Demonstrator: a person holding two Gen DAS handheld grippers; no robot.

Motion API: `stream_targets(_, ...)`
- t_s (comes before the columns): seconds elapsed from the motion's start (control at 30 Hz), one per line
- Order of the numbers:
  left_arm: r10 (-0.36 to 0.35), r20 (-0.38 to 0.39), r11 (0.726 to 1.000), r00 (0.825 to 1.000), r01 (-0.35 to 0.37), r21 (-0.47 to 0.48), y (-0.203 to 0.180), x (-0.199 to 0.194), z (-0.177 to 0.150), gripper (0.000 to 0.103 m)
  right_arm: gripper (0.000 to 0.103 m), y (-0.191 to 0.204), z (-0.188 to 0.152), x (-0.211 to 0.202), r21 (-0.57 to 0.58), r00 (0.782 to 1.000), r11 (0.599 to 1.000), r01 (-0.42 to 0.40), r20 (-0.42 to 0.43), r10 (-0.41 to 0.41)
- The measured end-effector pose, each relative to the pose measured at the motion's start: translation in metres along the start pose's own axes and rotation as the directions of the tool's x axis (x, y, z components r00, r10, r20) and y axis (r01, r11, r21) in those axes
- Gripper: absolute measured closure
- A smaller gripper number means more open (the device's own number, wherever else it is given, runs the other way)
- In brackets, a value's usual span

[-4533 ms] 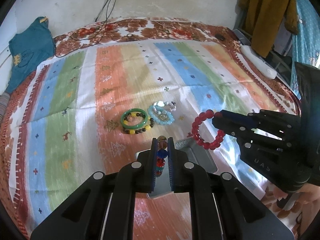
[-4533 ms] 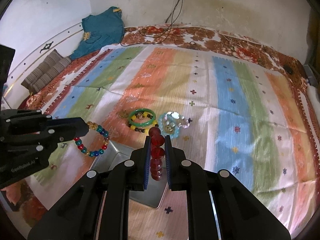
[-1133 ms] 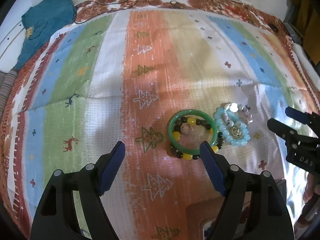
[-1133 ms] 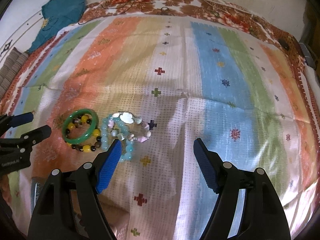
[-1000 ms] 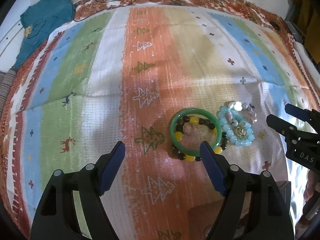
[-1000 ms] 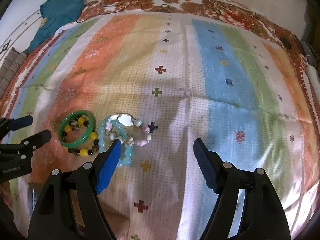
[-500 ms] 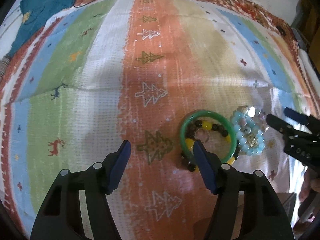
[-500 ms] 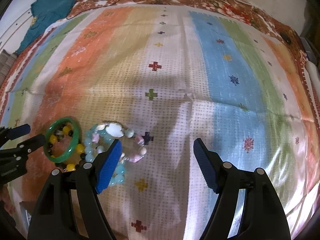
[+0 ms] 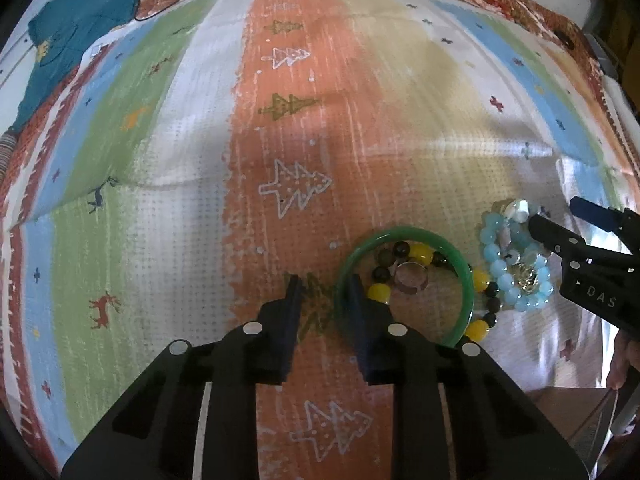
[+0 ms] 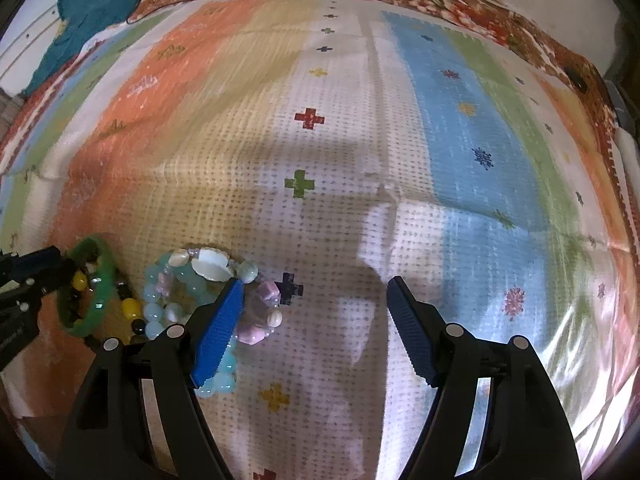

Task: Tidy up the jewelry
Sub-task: 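Grasp the green jade bangle with the left tool while the right tool grasps the white bead bracelet, then lift the bangle and white bracelet and carry both toward the tin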

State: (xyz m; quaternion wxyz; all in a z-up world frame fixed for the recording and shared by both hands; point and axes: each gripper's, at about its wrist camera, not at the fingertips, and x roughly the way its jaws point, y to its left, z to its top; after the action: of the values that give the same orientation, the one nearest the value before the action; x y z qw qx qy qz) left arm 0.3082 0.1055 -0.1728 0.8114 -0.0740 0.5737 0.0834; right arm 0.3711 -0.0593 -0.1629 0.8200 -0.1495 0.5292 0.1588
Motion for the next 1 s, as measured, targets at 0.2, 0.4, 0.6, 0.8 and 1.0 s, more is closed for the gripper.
stream_targets(0.2, -0.013, 0.004, 1.000, 1.000, 0.013, -0.018, 0.003, 0.000, 0.000, 0.096, 0.062, 0.001, 0.000, -0.003, -0.028, 1.000, 1.000, 0.010, 0.003, -0.010)
stream_targets(0.4, -0.010, 0.017, 1.000, 1.000, 0.010, -0.022, 0.003, -0.010, 0.000, 0.097, 0.093, -0.015, 0.003, -0.012, 0.052, 0.996, 0.995, -0.084, -0.006, 0.085)
stream_targets(0.6, -0.002, 0.049, 1.000, 0.999, 0.002, -0.009, -0.007, -0.031, -0.003, 0.097, 0.093, -0.005, 0.000, -0.038, 0.005, 0.996, 0.998, -0.069, 0.050, 0.069)
stream_targets(0.8, 0.004, 0.078, 1.000, 0.997, -0.003, -0.005, -0.013, -0.051, -0.010, 0.096, 0.093, 0.008, -0.006, -0.065, -0.037, 0.992, 0.997, -0.066, 0.101, 0.070)
stream_targets(1.0, 0.001, 0.131, 1.000, 0.991, -0.001, -0.002, -0.016, -0.078, -0.011, 0.096, 0.093, 0.010, -0.010, -0.087, -0.048, 0.985, 0.996, -0.070, 0.152, 0.076)
